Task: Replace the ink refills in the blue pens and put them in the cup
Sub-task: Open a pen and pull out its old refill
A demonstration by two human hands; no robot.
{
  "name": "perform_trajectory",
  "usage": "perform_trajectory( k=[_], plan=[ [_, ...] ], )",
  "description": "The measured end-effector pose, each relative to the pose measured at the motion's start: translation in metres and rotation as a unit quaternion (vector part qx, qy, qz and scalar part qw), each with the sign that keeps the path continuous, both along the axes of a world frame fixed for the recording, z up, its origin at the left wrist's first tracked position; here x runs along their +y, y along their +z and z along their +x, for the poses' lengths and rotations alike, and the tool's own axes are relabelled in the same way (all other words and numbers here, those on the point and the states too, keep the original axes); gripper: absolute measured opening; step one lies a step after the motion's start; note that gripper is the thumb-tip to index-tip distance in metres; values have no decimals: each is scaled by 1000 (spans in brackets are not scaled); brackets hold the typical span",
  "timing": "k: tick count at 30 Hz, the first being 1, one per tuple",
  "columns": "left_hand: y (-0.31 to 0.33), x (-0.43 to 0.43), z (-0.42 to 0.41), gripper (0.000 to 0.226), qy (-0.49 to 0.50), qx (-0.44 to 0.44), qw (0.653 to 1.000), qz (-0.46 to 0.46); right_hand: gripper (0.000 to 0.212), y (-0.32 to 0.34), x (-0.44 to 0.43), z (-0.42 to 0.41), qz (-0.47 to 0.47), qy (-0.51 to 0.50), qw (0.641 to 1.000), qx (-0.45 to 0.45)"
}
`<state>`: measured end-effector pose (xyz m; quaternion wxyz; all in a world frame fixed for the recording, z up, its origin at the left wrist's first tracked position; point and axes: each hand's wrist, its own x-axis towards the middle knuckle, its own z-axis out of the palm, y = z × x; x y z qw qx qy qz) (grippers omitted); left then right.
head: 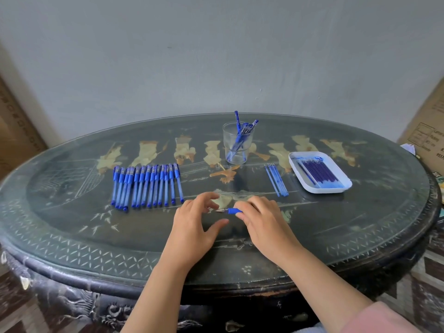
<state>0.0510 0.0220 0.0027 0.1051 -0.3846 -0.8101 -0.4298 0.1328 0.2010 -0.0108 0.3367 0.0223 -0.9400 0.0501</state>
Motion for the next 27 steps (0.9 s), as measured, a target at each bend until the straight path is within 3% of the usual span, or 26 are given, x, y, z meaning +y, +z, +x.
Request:
perform_trajectory(
  k=[3, 6, 10, 15, 21, 25, 27],
  plan=[
    [3, 1, 1, 18, 12, 36, 999, 21, 16, -1, 0, -1, 3, 0, 1000, 4],
    [4, 1, 0, 38, 16, 36, 999, 8, 17, 0, 0, -1, 13, -1, 1000, 2],
    [6, -1, 3, 52, -5, -29, 1000, -7, 19, 0, 0, -1, 9, -3, 1000, -2],
    [5, -1, 2, 14, -5, 4, 1000, 11, 17, 0, 0, -1, 12, -4, 1000, -1],
    [8, -1, 3, 35, 8, -22, 1000, 3, 15, 1, 0, 0, 10, -4, 1000, -2],
    [11, -2, 4, 9, 32, -72, 996, 45, 20, 1, 0, 0, 7, -18, 1000, -8],
    [13, -3, 4, 10, 64, -100, 990, 75, 21, 1, 0, 0, 1, -22, 1000, -12]
  ],
)
